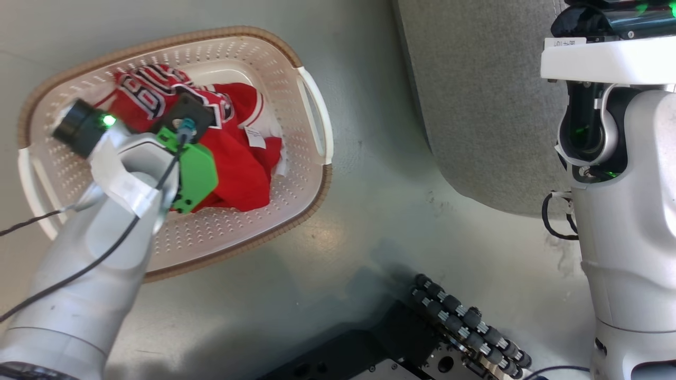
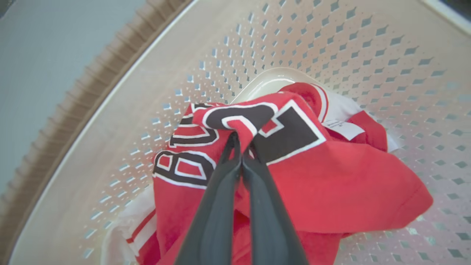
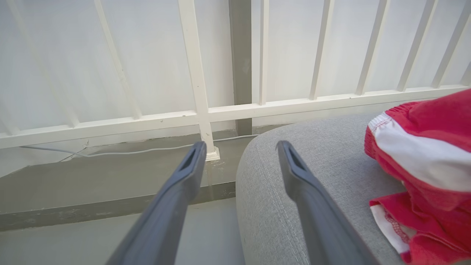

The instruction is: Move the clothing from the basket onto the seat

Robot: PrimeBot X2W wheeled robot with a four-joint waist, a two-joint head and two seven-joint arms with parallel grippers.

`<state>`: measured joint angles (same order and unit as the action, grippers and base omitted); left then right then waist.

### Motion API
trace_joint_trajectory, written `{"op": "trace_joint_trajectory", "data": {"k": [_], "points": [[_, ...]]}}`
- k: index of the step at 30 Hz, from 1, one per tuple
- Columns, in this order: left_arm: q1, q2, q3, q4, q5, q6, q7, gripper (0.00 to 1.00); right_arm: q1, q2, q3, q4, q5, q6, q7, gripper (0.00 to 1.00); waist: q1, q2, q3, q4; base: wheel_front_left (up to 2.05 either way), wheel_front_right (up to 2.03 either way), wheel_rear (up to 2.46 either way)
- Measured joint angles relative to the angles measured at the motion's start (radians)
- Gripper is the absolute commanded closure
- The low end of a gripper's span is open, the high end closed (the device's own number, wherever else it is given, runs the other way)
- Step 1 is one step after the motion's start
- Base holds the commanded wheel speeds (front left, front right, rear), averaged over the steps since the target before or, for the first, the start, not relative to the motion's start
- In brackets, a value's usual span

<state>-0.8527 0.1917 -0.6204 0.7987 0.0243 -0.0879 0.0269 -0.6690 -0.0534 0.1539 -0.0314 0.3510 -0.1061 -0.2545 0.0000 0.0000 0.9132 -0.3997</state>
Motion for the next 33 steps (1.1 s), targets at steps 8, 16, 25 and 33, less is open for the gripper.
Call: {"op": "trace_joint_trajectory", "data": {"k": [8, 16, 25, 33], "points": [[0.0, -0.044, -0.009, -0.01, -0.012, -0.001, -0.085, 1.0, 0.001, 0.0, -0.017, 0.049, -0.029, 0.002, 0.0, 0.0, 0.0, 0.0, -0.051, 0.044, 0.0, 0.0, 0.0], [0.002, -0.104, 0.008, -0.032, -0.066, -0.002, -0.147, 1.0, 0.019, -0.019, -0.038, 0.1, -0.052, 0.009, 0.0, 0.0, 0.0, 0.0, -0.115, 0.087, 0.0, 0.0, 0.0], [0.001, -0.126, 0.02, -0.067, -0.112, -0.01, -0.194, 1.0, 0.082, -0.047, -0.055, 0.162, -0.063, 0.026, 0.0, 0.0, 0.0, 0.0, -0.224, 0.149, 0.0, 0.0, 0.0], [-0.02, -0.141, 0.046, -0.085, -0.15, -0.014, -0.2, 1.0, 0.138, -0.058, -0.058, 0.207, -0.072, 0.035, 0.0, 0.0, 0.0, 0.0, -0.333, 0.209, 0.0, 0.0, 0.0]]}}
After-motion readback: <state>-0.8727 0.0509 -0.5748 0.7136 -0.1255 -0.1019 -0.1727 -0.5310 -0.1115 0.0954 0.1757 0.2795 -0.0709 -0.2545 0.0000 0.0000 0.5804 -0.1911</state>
